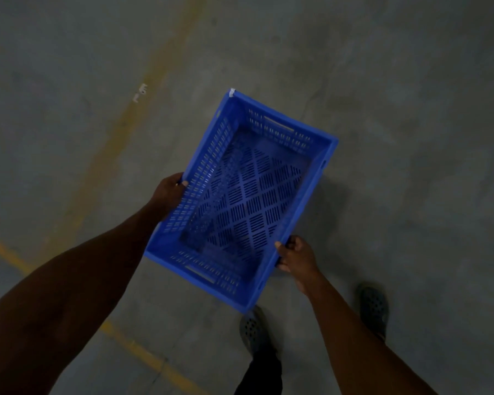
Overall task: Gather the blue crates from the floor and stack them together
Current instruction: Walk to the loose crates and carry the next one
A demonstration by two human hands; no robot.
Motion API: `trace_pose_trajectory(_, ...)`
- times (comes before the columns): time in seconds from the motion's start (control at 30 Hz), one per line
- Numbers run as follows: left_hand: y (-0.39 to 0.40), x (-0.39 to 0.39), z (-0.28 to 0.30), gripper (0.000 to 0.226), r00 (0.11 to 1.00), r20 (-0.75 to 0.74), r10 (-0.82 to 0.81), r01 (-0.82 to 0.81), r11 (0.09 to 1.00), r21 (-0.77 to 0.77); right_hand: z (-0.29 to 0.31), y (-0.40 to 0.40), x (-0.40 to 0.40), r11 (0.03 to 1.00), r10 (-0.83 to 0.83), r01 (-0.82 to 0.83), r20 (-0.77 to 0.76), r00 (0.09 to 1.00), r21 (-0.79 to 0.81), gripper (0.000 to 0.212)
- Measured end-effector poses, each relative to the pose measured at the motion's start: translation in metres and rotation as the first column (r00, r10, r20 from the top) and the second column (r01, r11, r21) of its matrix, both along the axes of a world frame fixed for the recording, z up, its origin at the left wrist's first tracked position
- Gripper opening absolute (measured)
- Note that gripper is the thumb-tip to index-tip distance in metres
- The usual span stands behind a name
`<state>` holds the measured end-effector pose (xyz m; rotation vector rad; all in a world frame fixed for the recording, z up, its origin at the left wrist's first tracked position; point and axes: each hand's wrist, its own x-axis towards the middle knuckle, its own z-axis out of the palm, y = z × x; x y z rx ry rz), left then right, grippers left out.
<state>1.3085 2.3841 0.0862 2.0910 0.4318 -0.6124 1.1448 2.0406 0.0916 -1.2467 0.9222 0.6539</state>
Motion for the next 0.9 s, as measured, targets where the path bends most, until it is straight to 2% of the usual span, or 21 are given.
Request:
trace_pose_trajectory(0.13,-0.004,-0.005,0.003,0.029,1.0,0.009,0.007,-0.006,0.999,-0.031,-0.002,-0.005,-0.001,1.0,-0.007,0.007,0.011,1.0,-0.016,0.025)
trace_pose_trajectory(0.37,-0.005,-0.002,-0.005,0.053,0.998,0.026,0.064,-0.062,0.996,-0.069,-0.006,-0.002,-0.008,0.999,-0.024,0.026,0.057,0.998,-0.042,0.018)
trace_pose_trajectory(0.73,-0.022,0.008,0.007,0.044,0.999,0.048,0.025,-0.023,0.998,-0.05,-0.007,-0.003,-0.005,0.997,-0.053,0.057,0.07,0.996,-0.059,0.021)
trace_pose_trajectory(0.9,-0.04,0.008,0.019,0.03,0.997,0.074,-0.003,0.008,0.997,-0.071,-0.008,-0.013,0.001,0.992,-0.048,0.058,0.09,0.995,-0.115,0.025)
